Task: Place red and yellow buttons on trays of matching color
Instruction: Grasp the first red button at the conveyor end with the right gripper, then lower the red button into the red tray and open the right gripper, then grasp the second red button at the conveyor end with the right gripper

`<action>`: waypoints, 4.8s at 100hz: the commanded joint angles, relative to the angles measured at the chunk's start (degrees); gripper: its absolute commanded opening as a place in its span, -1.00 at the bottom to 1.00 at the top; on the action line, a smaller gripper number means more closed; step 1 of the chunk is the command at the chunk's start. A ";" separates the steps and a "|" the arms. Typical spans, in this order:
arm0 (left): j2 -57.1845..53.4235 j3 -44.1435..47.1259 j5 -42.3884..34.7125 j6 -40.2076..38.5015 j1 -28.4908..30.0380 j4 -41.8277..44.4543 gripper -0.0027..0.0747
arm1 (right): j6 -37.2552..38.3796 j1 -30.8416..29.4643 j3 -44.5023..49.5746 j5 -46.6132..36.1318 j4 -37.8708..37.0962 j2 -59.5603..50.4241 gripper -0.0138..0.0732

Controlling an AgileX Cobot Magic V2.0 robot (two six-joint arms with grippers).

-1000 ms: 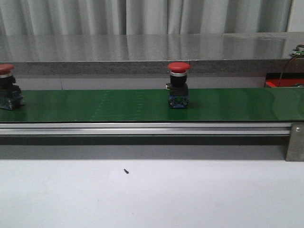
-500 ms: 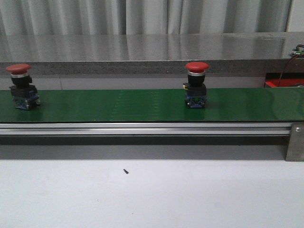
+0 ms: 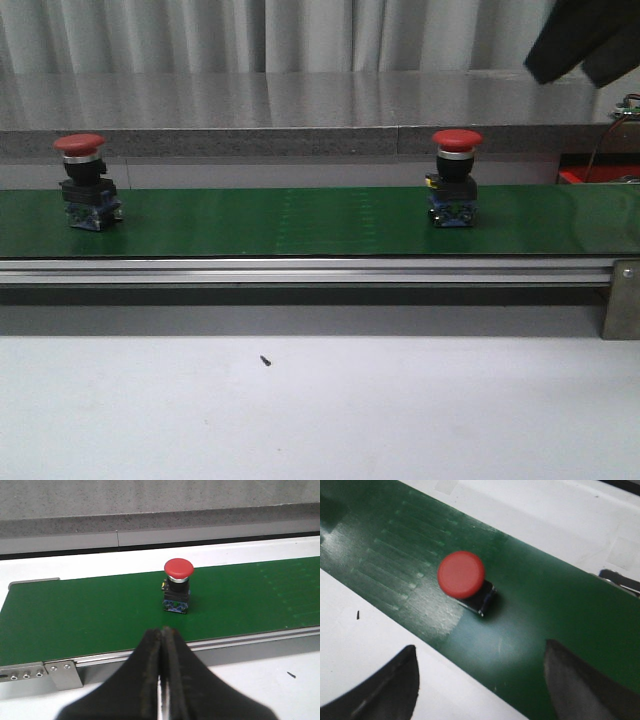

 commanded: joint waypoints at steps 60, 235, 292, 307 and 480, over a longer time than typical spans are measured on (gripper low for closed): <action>0.28 -1.54 -4.38 0.01 -0.22 -1.22 -0.98 | -0.95 0.57 -10.04 -0.73 0.74 14.87 0.50; 0.28 -1.54 -4.38 0.01 -0.22 -1.22 -0.98 | 3.79 -22.01 -55.10 5.11 -3.41 48.59 -0.19; 0.28 -1.54 -4.38 0.01 -0.22 -1.22 -0.98 | 3.66 -21.96 -56.86 13.15 -3.41 37.96 0.49; 0.28 -1.54 -4.38 0.01 -0.22 -1.22 -0.98 | 3.24 -21.90 -56.74 19.01 -3.41 34.70 0.49; 0.28 -1.54 -4.38 0.01 -0.22 -1.22 -0.98 | -2.55 3.40 -4.83 -7.22 -1.57 10.44 0.49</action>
